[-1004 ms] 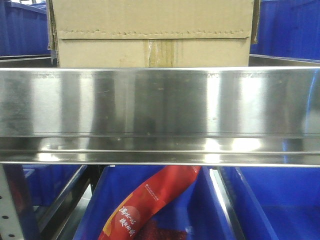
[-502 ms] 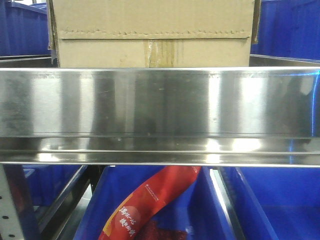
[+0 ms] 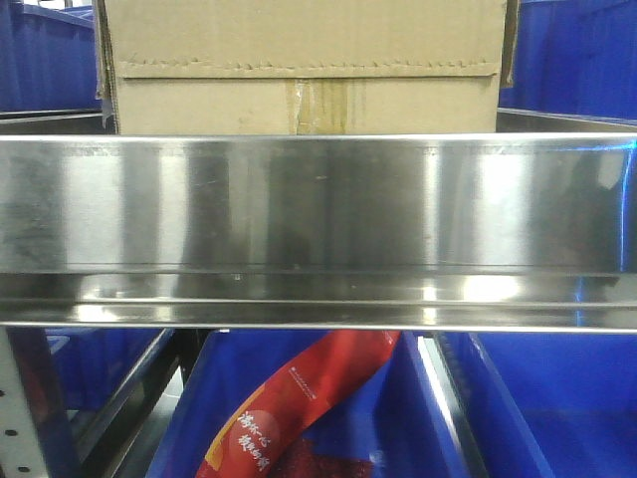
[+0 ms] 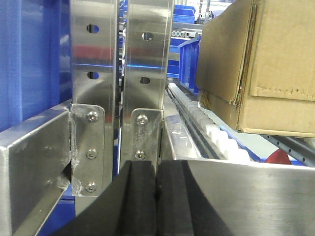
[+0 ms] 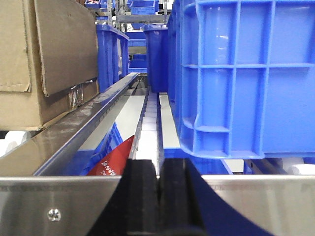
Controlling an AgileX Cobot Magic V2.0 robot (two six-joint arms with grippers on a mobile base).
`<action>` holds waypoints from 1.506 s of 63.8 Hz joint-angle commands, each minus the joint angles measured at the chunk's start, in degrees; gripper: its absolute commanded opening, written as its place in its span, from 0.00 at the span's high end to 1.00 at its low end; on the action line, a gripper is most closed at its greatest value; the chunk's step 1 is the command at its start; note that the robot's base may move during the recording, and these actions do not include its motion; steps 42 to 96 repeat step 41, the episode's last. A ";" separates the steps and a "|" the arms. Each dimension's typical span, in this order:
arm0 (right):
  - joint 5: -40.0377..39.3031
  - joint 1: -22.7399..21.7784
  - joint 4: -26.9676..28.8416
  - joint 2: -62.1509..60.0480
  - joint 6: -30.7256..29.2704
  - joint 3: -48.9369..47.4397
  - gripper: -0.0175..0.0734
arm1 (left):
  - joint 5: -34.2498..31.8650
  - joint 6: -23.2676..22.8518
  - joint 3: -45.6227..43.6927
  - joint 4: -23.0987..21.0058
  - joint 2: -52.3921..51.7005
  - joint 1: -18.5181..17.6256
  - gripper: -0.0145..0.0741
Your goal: Stack two boxes on right shelf middle
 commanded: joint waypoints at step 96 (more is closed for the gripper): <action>-1.83 -0.23 -0.48 -0.20 0.08 0.11 0.98 | -1.11 0.08 -0.18 -0.30 -0.28 0.27 0.96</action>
